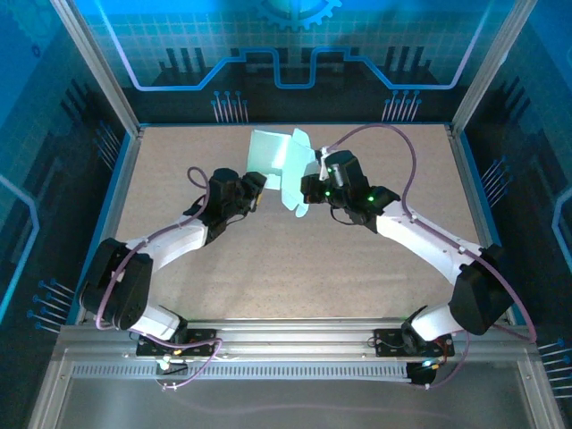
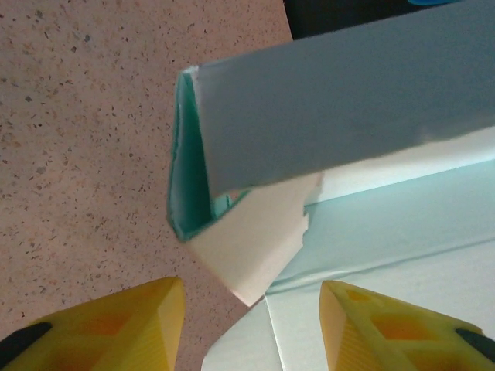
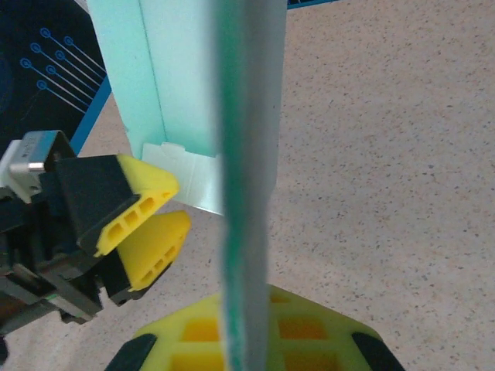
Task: Fold the paper box
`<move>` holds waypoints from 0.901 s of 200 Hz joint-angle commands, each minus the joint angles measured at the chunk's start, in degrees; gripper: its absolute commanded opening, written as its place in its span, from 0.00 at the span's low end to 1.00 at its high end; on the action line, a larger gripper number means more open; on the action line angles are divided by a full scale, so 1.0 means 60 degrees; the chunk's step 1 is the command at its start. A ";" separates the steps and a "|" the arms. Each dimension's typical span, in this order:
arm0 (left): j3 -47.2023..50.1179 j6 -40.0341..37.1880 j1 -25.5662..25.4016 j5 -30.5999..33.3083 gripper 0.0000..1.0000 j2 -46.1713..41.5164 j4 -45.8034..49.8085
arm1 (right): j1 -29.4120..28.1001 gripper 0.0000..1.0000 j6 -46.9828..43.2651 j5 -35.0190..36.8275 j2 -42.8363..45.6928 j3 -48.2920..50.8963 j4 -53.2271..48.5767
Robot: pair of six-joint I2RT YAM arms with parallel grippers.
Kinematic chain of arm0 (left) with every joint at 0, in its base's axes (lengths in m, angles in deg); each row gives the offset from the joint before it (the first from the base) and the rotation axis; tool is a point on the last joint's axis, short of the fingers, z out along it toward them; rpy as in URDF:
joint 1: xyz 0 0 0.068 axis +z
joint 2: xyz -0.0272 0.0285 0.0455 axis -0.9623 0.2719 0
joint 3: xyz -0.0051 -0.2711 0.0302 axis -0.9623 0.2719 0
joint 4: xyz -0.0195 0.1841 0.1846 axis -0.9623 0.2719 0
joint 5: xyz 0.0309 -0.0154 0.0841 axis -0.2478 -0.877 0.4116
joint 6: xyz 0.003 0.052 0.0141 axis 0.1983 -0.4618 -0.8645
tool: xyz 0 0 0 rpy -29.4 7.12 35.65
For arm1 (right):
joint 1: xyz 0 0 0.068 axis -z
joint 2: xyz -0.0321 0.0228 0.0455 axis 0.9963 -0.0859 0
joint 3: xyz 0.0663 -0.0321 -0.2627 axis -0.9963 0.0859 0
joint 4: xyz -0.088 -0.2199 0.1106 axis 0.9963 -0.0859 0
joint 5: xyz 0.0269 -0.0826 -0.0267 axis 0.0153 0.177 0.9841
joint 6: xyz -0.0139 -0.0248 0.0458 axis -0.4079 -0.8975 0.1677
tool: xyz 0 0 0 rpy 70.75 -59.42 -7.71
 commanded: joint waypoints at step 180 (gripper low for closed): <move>-0.0358 0.0244 -0.0043 -0.0021 0.22 0.0675 -0.0454 | -0.0464 0.00 -0.0192 -0.0599 0.0227 -0.0390 -0.0059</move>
